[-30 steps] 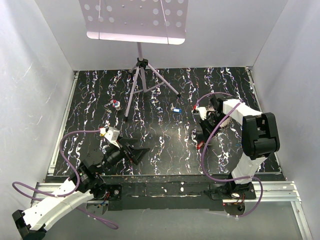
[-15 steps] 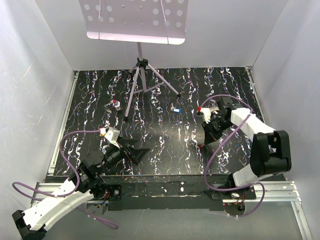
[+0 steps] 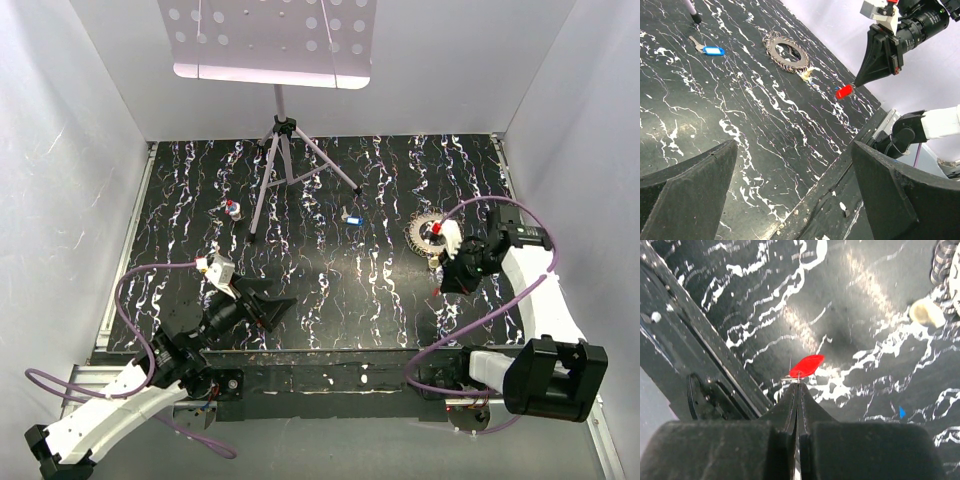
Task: Put the keys on the keyring
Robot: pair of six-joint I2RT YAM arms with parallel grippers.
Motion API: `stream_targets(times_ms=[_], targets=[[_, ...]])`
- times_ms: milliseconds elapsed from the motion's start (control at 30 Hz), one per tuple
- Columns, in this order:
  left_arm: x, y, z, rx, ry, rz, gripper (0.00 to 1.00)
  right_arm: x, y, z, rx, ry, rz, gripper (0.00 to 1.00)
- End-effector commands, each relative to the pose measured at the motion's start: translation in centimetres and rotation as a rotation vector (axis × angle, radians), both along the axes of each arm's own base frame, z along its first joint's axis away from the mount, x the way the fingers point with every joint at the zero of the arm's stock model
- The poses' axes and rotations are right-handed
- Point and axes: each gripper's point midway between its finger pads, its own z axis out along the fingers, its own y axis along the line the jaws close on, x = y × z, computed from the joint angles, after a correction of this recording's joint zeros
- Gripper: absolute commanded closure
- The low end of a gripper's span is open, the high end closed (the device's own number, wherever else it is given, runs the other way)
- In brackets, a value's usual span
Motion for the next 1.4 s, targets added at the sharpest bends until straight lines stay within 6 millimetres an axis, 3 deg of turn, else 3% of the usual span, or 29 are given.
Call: stream_targets(times_ms=[0, 233, 433, 867, 1367], targets=[[-0.2, 0.5, 1.6, -0.015, -0.027, 0.006, 0.02, -3.6, -2.3, -0.9, -0.077, 0.068, 0.085, 0.99], [-0.4, 0.9, 1.7, -0.022, -0.024, 0.013, 0.02, -5.0, -5.1, -2.3, -0.169, 0.159, 0.07, 0.99], [-0.4, 1.1, 1.6, -0.029, -0.028, 0.022, 0.02, -4.4, -5.8, -3.2, -0.197, 0.217, 0.052, 0.99], [-0.2, 0.8, 1.2, -0.03, -0.022, 0.022, 0.02, -0.6, -5.4, -4.5, -0.149, 0.283, -0.036, 0.99], [0.2, 0.6, 0.6, -0.021, -0.018, 0.03, 0.02, 2.7, -2.8, -6.1, -0.171, 0.327, 0.003, 0.99]])
